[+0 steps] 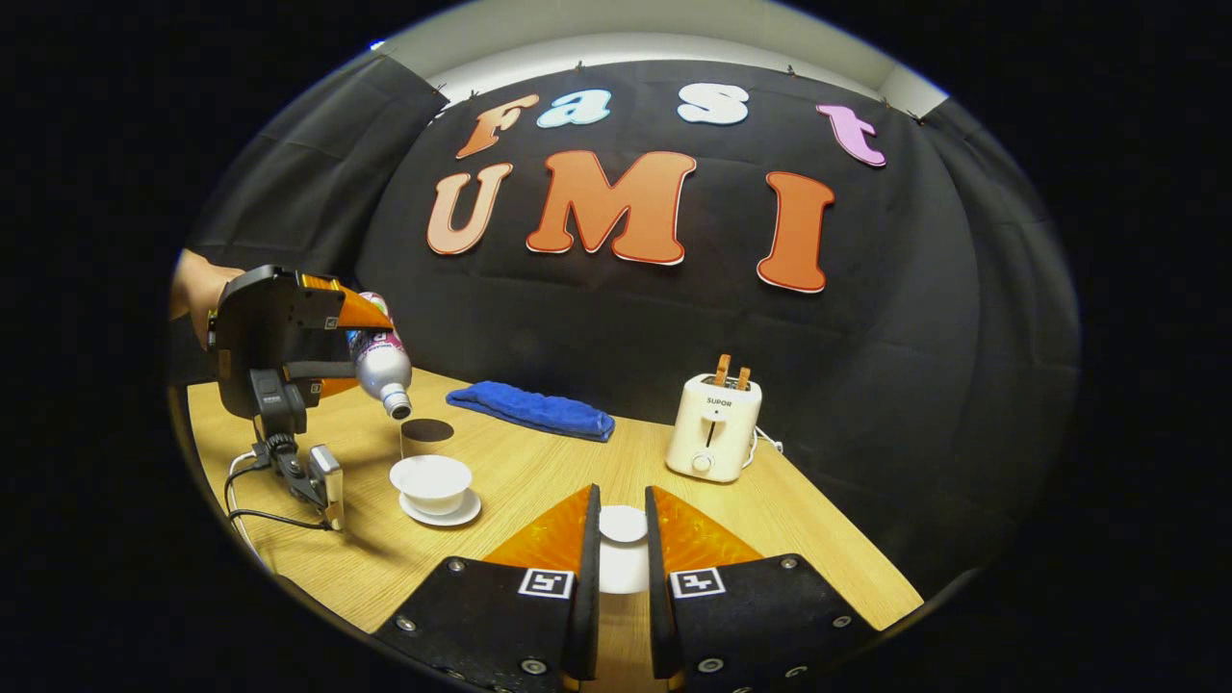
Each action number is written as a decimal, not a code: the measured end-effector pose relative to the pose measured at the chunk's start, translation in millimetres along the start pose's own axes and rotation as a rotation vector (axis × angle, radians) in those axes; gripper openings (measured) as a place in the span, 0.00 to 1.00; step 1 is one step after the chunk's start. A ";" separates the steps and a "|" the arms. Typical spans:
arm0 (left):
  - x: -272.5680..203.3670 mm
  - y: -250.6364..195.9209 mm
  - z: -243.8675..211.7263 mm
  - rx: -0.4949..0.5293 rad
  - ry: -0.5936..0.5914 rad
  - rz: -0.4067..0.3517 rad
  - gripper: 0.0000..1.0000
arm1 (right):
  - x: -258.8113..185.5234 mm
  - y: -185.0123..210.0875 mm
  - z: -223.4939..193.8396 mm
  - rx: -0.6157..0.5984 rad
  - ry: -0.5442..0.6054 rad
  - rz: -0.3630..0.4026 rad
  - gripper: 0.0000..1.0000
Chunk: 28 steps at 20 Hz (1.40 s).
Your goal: Open the teacup lid with one hand, grasp the water bottle and pour water into the teacup with the other hand; after pouring, place the water bottle on the coaster and then close the teacup lid.
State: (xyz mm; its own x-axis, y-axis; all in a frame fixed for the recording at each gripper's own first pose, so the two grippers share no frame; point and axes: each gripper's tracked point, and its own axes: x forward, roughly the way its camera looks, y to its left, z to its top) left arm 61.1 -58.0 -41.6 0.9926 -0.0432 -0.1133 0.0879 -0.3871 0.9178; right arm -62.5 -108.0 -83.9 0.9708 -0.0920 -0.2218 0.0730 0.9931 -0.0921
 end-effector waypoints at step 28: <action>9.4 22.9 29.7 0.143 -0.073 0.111 0.85 | -0.9 11.0 4.5 -0.032 -0.001 0.027 0.22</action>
State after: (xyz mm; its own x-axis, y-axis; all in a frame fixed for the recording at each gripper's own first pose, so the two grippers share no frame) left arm 69.9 -94.6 -32.9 0.9864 -0.1574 -0.0466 -0.0394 -0.5031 0.8633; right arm -61.5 -96.7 -80.4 0.9724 -0.0650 -0.2240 0.0393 0.9923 -0.1173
